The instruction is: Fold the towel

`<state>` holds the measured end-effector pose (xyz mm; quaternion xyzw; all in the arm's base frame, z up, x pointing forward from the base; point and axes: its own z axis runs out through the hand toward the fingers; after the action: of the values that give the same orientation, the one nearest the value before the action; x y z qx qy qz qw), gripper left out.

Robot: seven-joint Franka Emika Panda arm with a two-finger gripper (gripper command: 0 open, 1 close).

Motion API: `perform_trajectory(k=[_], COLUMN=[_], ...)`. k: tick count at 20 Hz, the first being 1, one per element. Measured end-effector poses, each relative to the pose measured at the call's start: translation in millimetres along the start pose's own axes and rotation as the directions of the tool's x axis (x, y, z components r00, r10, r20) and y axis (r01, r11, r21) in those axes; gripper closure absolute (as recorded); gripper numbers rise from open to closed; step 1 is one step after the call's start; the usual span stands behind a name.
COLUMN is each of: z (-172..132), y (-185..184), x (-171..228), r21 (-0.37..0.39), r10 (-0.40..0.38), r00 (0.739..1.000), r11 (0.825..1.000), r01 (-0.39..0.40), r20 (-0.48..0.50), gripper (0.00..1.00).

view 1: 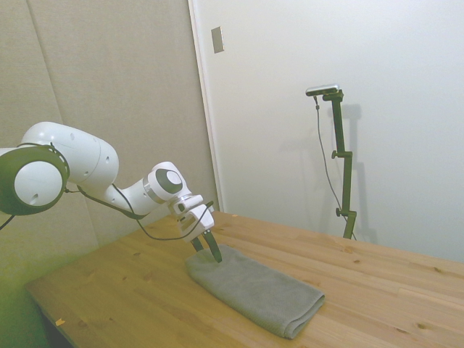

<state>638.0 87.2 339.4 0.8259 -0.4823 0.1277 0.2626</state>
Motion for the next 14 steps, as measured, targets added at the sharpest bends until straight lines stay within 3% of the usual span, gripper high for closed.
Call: perform_trajectory(k=[14], z=[2.9], y=[5.1], x=[-5.3], r21=[0.038], r10=[-0.012], r00=[1.0], r11=[0.999], r01=[0.012], r20=[0.004], gripper=[1.0])
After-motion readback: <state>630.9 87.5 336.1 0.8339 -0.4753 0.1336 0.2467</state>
